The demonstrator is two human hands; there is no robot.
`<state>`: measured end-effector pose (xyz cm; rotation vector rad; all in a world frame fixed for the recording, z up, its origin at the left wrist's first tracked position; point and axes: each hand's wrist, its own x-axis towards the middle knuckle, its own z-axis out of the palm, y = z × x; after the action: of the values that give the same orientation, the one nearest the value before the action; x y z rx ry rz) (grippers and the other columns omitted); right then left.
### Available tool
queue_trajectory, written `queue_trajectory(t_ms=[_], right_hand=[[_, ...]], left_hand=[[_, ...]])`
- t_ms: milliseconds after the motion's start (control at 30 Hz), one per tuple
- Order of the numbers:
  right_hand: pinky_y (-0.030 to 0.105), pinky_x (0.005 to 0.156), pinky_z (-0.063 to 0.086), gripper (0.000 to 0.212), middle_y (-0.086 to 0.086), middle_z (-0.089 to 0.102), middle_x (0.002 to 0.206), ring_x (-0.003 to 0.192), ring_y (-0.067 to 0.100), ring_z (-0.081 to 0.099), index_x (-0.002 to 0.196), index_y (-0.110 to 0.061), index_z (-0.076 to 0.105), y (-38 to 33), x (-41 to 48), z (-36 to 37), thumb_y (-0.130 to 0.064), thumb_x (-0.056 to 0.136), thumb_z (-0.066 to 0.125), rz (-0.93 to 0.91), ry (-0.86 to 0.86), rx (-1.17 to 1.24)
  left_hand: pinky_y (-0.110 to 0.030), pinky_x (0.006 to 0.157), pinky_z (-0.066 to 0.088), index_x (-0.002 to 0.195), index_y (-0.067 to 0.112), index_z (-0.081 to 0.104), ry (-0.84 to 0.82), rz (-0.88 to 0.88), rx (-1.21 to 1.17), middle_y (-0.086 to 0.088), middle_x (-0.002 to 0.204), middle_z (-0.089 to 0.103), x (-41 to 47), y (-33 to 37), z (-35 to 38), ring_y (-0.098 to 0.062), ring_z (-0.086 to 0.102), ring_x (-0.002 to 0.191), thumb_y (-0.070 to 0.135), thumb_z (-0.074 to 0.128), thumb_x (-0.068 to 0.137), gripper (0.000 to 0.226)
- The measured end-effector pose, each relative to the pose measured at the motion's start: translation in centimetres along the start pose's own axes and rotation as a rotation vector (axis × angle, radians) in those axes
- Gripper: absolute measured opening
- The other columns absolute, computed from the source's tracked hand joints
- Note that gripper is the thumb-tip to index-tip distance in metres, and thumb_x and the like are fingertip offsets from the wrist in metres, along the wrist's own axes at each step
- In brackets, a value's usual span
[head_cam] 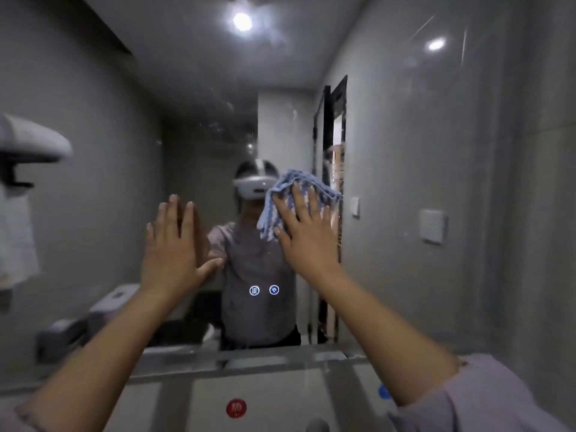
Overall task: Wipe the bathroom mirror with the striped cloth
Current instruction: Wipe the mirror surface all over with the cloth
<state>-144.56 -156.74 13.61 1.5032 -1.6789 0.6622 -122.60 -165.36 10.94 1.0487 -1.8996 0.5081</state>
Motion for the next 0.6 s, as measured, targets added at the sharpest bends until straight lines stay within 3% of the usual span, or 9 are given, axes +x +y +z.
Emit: queue_trajectory(t_ms=[133, 200, 267, 367, 533, 600], right_hand=[[0.057, 0.109, 0.024, 0.059, 0.008, 0.028, 0.156, 0.144, 0.033, 0.017, 0.147, -0.031, 0.029, 0.1, -4.2, 3.8, -0.041, 0.089, 0.036, -0.077, 0.081, -0.048], [0.056, 0.108, 0.032, 0.063, 0.005, 0.027, 0.156, 0.142, 0.031, 0.020, 0.146, -0.031, 0.030, 0.4, -6.4, 5.8, -0.041, 0.086, 0.045, -0.136, 0.063, -0.101], [0.053, 0.114, 0.022, 0.062, 0.003, 0.023, 0.157, 0.143, 0.028, 0.020, 0.147, -0.031, 0.032, 0.7, -8.0, 6.9, -0.040, 0.089, 0.049, -0.212, 0.087, -0.147], [0.048, 0.119, 0.000, 0.053, 0.001, 0.029, 0.156, 0.144, 0.027, 0.017, 0.146, -0.030, 0.036, 1.2, -7.9, 6.6, -0.043, 0.095, 0.036, -0.250, 0.111, -0.172], [0.051, 0.113, 0.013, 0.054, 0.004, 0.034, 0.154, 0.143, 0.029, 0.023, 0.146, -0.029, 0.037, 0.8, -3.3, 4.2, -0.045, 0.094, 0.033, -0.169, 0.135, -0.061], [0.051, 0.113, 0.012, 0.056, 0.006, 0.034, 0.153, 0.142, 0.031, 0.026, 0.145, -0.027, 0.038, 0.5, -0.5, 2.5, -0.046, 0.093, 0.030, -0.113, 0.175, -0.035]], left_hand=[[-0.062, 0.106, 0.024, 0.145, 0.002, 0.025, -0.005, -0.005, 0.027, -0.025, 0.153, 0.014, -0.1, -0.3, 0.9, -0.044, 0.016, 0.139, 0.044, 0.085, 0.054, 0.117], [-0.062, 0.106, 0.026, 0.145, 0.002, 0.025, -0.002, -0.002, 0.039, -0.025, 0.153, 0.015, 0.0, -0.4, 0.9, -0.043, 0.015, 0.140, 0.045, 0.085, 0.053, 0.118], [-0.061, 0.106, 0.026, 0.145, 0.002, 0.023, -0.001, -0.006, 0.071, -0.025, 0.153, 0.014, -0.2, -0.3, 0.9, -0.043, 0.016, 0.140, 0.047, 0.084, 0.054, 0.119], [-0.061, 0.104, 0.027, 0.145, 0.000, 0.019, 0.009, 0.005, 0.104, -0.027, 0.153, 0.014, -0.4, -0.1, 1.0, -0.044, 0.018, 0.140, 0.047, 0.083, 0.055, 0.120], [-0.063, 0.105, 0.028, 0.146, 0.000, 0.016, 0.003, 0.014, 0.097, -0.026, 0.153, 0.011, -0.3, -0.2, 1.2, -0.043, 0.015, 0.141, 0.048, 0.082, 0.056, 0.121], [-0.063, 0.106, 0.028, 0.146, 0.001, 0.017, 0.010, 0.014, 0.088, -0.026, 0.154, 0.012, -0.4, -0.2, 1.3, -0.042, 0.015, 0.141, 0.047, 0.082, 0.057, 0.120]])
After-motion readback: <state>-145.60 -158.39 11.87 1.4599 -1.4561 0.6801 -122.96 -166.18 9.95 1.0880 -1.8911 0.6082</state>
